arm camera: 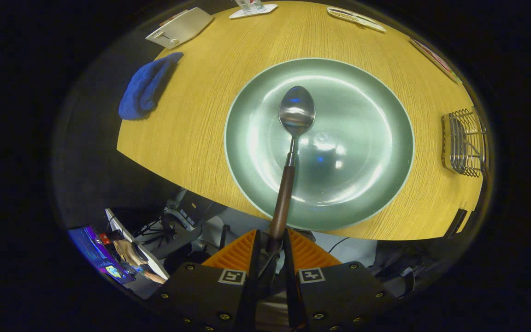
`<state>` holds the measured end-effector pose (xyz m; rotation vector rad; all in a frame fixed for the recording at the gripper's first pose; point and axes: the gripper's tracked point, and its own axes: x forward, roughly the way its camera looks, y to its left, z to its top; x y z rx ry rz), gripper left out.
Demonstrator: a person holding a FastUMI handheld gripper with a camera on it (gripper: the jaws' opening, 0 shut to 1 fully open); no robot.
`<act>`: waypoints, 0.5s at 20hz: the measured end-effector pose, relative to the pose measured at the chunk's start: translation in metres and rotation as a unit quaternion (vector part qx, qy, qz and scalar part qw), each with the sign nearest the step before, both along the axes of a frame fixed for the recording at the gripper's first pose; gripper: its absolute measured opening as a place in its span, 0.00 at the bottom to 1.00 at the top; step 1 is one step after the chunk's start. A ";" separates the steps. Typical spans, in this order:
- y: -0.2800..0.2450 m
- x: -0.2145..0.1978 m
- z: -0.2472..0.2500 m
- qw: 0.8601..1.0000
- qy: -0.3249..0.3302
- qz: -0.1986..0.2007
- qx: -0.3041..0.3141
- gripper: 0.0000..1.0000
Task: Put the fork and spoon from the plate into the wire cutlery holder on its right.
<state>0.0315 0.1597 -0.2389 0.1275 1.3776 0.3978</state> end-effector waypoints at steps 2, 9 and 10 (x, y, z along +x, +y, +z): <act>0.001 0.001 -0.002 1.000 0.001 0.000 0.013 0.27; -0.049 0.001 0.008 0.994 -0.045 0.084 -0.045 0.03; -0.061 0.001 0.014 0.993 -0.050 0.095 -0.051 0.03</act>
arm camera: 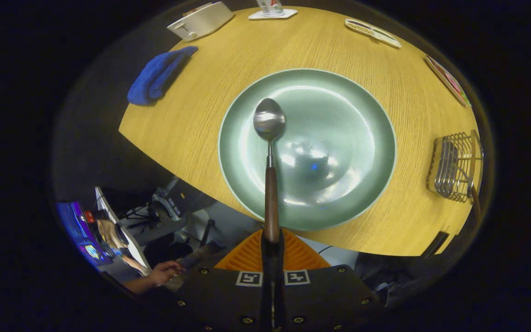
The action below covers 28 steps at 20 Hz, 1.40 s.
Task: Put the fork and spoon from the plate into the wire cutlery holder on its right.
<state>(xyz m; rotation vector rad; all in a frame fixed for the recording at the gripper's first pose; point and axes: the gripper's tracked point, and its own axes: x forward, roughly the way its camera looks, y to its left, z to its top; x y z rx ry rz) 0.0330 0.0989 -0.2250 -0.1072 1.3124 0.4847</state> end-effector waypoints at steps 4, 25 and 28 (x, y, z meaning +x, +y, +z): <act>-0.034 0.000 0.030 0.999 -0.003 0.027 -0.022 0.03; -0.244 -0.015 0.144 0.999 0.008 -0.041 -0.033 0.03; -0.268 -0.008 0.141 0.997 0.023 -0.054 -0.041 0.03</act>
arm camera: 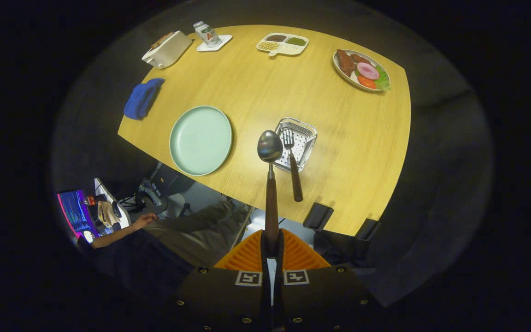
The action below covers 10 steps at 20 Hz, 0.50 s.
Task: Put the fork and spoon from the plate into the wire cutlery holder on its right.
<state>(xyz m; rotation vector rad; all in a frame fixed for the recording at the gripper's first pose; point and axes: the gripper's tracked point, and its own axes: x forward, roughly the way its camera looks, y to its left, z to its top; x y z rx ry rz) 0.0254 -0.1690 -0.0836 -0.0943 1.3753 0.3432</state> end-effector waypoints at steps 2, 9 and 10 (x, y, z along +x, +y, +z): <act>-0.008 0.007 -0.004 1.000 0.015 -0.005 -0.001 0.03; -0.013 0.031 -0.021 0.998 0.061 0.011 -0.015 0.03; -0.012 0.036 -0.023 0.998 0.064 0.013 -0.015 0.03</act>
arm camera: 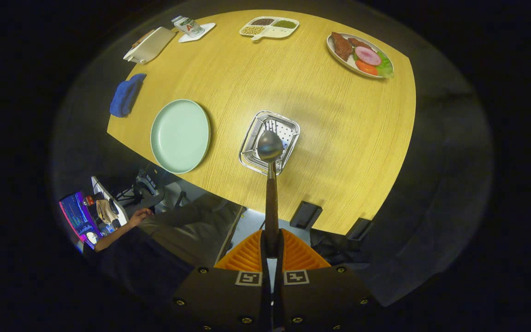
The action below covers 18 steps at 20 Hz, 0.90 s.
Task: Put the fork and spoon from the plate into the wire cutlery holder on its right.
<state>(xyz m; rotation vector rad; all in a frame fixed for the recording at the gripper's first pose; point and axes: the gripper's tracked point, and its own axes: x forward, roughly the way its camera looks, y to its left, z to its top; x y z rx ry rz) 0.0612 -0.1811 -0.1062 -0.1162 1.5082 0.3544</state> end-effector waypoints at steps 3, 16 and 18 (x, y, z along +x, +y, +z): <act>0.001 0.013 -0.004 1.000 0.011 0.001 -0.003 0.03; -0.002 0.040 -0.019 0.998 0.039 -0.038 -0.012 0.08; -0.002 0.041 -0.015 0.998 0.029 -0.047 -0.004 0.13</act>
